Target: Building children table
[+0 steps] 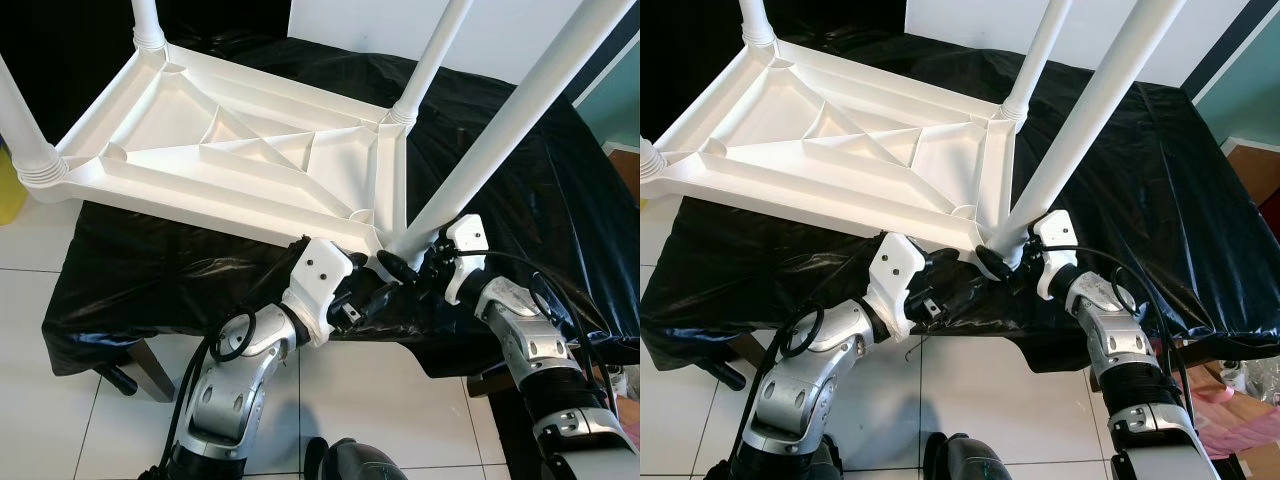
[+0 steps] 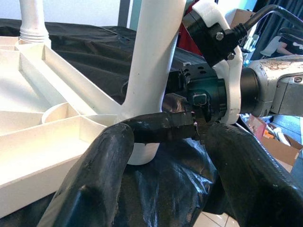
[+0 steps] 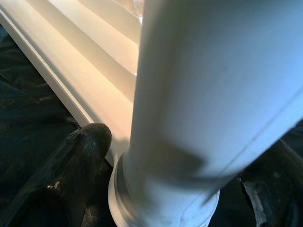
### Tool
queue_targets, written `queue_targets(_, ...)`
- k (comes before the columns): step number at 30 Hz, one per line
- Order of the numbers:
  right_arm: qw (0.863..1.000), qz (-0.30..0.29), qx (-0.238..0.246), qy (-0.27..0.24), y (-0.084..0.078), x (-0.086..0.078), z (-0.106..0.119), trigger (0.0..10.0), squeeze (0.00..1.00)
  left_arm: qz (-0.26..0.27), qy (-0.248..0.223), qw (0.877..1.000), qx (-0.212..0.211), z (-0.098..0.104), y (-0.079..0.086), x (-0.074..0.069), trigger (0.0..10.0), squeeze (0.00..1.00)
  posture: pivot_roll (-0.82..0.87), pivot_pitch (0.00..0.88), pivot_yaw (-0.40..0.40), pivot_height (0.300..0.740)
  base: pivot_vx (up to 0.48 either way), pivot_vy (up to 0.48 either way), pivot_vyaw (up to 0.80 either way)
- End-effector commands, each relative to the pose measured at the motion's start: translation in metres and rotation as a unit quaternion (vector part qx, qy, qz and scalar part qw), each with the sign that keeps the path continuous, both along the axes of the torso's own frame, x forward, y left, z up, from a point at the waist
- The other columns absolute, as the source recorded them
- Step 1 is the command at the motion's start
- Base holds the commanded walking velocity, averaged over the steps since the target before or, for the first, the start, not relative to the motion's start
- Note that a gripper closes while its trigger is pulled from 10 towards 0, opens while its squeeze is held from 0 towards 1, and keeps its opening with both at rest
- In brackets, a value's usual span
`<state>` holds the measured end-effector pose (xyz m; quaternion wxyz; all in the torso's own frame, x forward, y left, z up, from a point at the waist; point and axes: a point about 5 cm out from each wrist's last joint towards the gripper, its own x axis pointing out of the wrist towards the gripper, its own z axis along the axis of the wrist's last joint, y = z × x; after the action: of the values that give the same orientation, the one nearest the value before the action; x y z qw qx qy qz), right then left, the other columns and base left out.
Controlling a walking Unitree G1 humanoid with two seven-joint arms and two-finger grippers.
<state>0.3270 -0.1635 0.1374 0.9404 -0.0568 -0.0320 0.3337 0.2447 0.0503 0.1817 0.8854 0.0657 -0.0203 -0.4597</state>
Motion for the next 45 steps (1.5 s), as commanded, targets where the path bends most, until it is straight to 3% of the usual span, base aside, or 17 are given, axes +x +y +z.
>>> queue_targets(1, 1.000, 0.007, -0.014, -0.002, -0.0003, 0.0020, 0.0029, 10.0, 0.00, 0.077, -0.002, 0.997, -0.013, -0.0019, 0.0004, 0.0034, 10.0, 0.00, 0.17, 0.163, -0.247, 0.740, 0.000, 0.000, 0.00)
queue_targets(10, 1.000, 0.001, -0.011, -0.002, 0.0003, 0.0008, 0.0003, 10.0, 0.00, 0.074, -0.002, 0.997, 0.003, -0.0039, 0.0100, 0.0045, 10.0, 0.00, 0.17, 0.160, -0.219, 0.740, 0.000, 0.000, 0.00)
queue_targets(45, 1.000, 0.010, -0.020, -0.003, 0.0033, 0.0034, -0.0004, 10.0, 0.00, 0.068, -0.005, 0.998, 0.001, -0.0042, 0.0043, 0.0030, 10.0, 0.00, 0.17, 0.136, -0.207, 0.740, 0.000, 0.000, 0.00)
